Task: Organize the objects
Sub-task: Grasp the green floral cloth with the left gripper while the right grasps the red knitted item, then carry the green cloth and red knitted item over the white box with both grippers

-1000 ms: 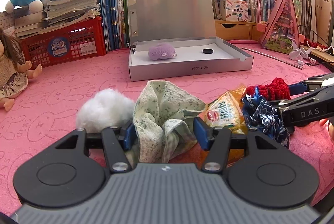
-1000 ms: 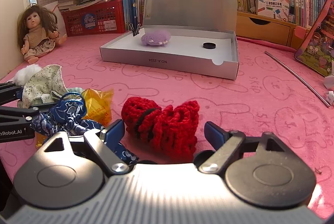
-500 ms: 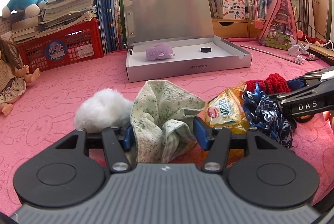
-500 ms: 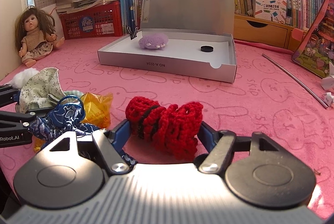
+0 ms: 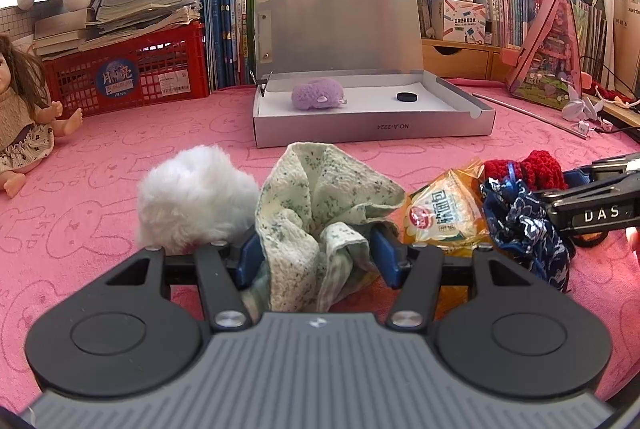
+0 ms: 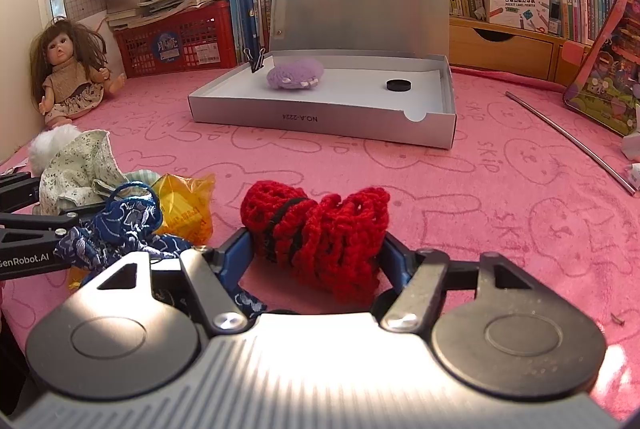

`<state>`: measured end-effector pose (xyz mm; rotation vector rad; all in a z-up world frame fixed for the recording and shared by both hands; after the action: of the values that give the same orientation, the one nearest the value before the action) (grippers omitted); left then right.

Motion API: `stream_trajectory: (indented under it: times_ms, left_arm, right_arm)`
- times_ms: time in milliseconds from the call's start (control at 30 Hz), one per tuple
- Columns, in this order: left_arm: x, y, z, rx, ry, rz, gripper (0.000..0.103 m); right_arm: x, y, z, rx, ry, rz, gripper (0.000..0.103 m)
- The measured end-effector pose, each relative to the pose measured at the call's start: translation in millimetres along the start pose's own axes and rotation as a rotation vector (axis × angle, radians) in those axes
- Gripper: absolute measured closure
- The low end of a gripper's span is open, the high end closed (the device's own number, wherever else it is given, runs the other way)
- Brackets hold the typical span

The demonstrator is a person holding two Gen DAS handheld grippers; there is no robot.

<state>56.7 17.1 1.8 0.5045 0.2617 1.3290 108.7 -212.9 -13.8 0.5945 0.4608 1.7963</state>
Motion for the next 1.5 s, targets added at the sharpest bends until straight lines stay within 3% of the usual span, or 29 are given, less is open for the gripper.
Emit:
stream_trajectory:
  times_ms: [100, 300, 500, 1000, 1267, 1500]
  left_arm:
    - [1.1, 2.2, 1.1, 0.000, 0.027, 0.006, 0.057]
    - [1.8, 8.8, 7.5, -0.004, 0.056, 0.011, 0.074]
    - [2.2, 17.0, 18.7, -0.028, 0.069, 0.006, 0.077]
    - [-2.5, 21.6, 41.3, -0.040, 0.081, 0.009, 0.077]
    - [7.6, 13.7, 62.4, -0.043, 0.149, -0.030, 0.077]
    - [13.3, 0.9, 93.0, -0.059, 0.141, -0.058, 0.077]
  right_arm:
    - [1.4, 0.8, -0.2, 0.000, 0.002, 0.007, 0.037]
    - [3.4, 3.8, -1.0, -0.011, 0.000, 0.013, 0.045]
    - [0.6, 9.2, 1.1, -0.035, -0.032, 0.019, 0.052]
    - [-4.8, 19.0, 16.4, -0.079, -0.049, -0.033, 0.052]
    - [-11.2, 19.1, 26.1, -0.090, -0.071, -0.060, 0.052]
    - [-19.9, 15.5, 47.8, -0.100, -0.090, -0.086, 0.052]
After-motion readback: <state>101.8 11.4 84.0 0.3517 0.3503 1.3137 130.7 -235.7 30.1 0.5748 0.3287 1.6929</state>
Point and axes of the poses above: each gripper's, at about its wrist camera, not at the fingertips, and y roughly against the way its jaws point, x to its left, z to its top, the point moved 1 cm from there along -y, roughly the way its jaws point, and after that the axes turned 5 degrees about -y, right-handed, at the moved point
